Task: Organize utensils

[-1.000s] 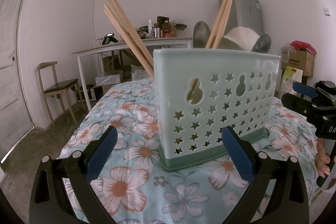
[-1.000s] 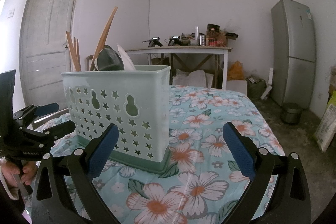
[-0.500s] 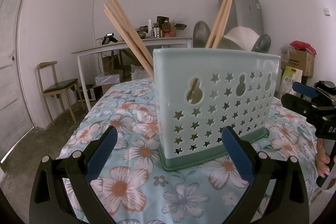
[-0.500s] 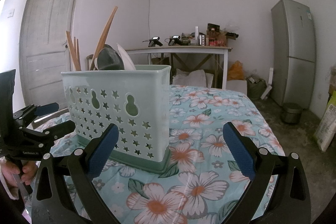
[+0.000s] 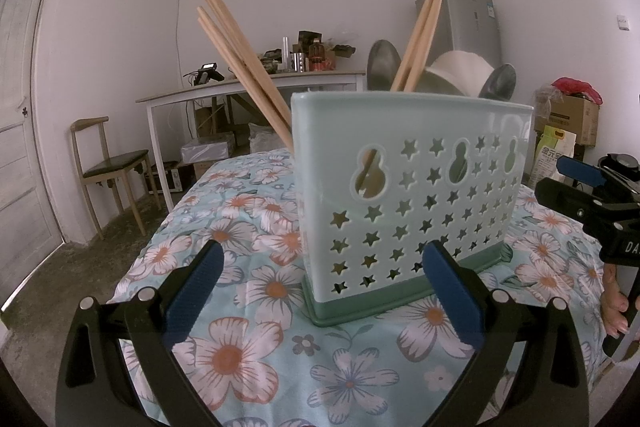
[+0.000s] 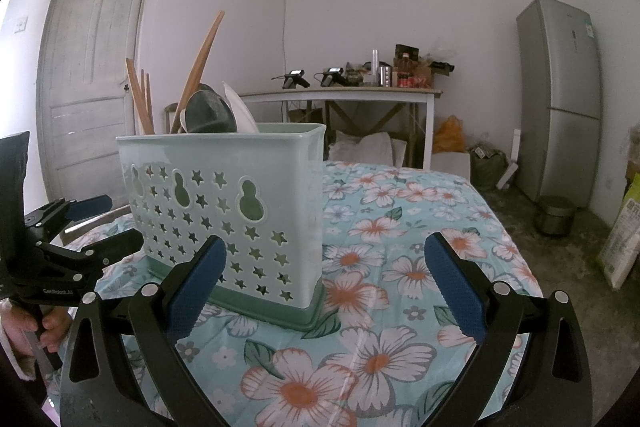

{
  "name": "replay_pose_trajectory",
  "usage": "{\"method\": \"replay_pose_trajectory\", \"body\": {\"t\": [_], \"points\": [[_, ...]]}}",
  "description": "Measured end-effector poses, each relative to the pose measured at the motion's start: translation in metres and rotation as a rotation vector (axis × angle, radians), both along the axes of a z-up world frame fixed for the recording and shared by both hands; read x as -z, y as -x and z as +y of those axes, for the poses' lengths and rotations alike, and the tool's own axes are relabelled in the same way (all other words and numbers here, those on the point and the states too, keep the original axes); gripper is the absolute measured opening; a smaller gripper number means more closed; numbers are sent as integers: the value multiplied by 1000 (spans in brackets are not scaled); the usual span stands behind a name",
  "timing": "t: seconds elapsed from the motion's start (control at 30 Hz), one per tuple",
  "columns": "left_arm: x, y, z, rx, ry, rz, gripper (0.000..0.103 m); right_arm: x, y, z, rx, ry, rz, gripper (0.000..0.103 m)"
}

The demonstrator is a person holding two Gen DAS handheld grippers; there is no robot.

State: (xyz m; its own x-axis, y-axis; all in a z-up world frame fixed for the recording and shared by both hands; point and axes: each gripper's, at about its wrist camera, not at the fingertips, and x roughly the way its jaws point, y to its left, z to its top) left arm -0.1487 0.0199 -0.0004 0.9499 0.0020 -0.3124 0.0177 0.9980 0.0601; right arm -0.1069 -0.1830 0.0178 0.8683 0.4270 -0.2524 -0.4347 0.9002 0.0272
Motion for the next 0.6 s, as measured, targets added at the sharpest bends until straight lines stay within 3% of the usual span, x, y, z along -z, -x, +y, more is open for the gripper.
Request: {"method": "replay_pose_trajectory", "body": {"t": [0.6], "points": [[2, -1, 1, -3, 1, -3, 98, 0, 0, -1, 0, 1, -1, 95]]}}
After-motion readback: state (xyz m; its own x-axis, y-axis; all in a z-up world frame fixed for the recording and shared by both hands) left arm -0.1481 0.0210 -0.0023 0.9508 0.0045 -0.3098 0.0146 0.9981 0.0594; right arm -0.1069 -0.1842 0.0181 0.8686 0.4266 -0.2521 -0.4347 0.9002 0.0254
